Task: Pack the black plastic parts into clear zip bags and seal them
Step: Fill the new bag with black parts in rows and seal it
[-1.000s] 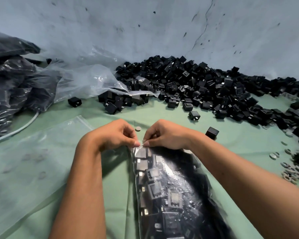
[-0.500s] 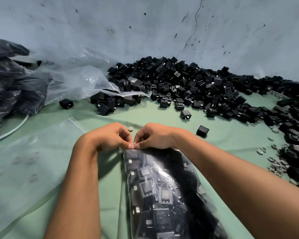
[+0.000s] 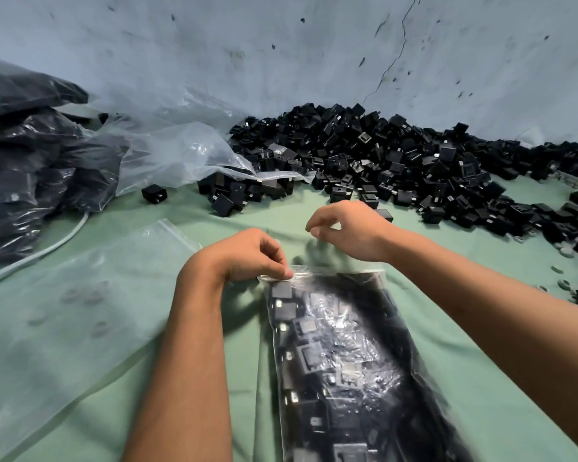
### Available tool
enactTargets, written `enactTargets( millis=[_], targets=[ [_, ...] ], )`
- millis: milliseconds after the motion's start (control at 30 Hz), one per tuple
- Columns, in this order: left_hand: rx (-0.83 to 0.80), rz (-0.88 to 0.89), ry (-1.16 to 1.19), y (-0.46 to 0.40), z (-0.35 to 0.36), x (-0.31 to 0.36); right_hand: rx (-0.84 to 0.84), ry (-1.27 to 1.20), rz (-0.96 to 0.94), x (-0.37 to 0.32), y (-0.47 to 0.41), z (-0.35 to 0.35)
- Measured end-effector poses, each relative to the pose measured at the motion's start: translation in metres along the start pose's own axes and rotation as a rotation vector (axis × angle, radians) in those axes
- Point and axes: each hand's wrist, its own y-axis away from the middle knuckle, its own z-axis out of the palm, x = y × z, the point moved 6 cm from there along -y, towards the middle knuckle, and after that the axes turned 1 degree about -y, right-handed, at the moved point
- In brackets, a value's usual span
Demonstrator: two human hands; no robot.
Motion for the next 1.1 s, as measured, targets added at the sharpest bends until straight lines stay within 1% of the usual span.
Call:
enactTargets(
  millis=[67,133,200,300,400,600,700,800,900,1000,1100],
  targets=[
    [-0.003,0.039,-0.032,-0.001,0.001,0.003,-0.136,-0.094,-0.009,-0.003,0.005,0.01],
    [-0.009,0.066,-0.032,-0.001,0.002,0.004,-0.244,-0.102,-0.054,-0.012,0.01,0.023],
    [-0.024,0.081,-0.006,0.0,0.003,0.002,-0.267,-0.163,-0.079,-0.017,0.01,0.033],
    [-0.051,0.076,0.024,-0.001,0.005,-0.001,-0.297,-0.248,-0.05,-0.017,0.008,0.042],
    [-0.051,0.076,0.028,-0.002,0.005,0.0,-0.342,-0.258,-0.042,-0.017,0.007,0.045],
    [-0.03,0.086,0.073,-0.002,0.003,-0.003,-0.334,-0.123,-0.016,-0.005,0.009,0.032],
    [-0.047,0.033,0.068,-0.004,0.004,-0.004,-0.367,-0.088,-0.039,-0.008,0.011,0.035],
    [-0.067,-0.042,0.007,-0.007,0.0,-0.007,-0.32,-0.129,0.014,0.0,0.014,0.03],
    [-0.076,-0.044,-0.058,-0.01,0.001,-0.007,-0.333,-0.139,0.078,0.016,0.023,0.022],
    [-0.068,-0.045,-0.122,-0.01,0.001,-0.003,-0.341,-0.076,0.045,0.015,0.026,0.022],
    [-0.035,-0.023,-0.21,-0.017,0.01,0.011,-0.288,-0.02,0.019,0.01,0.027,0.024]
  ],
)
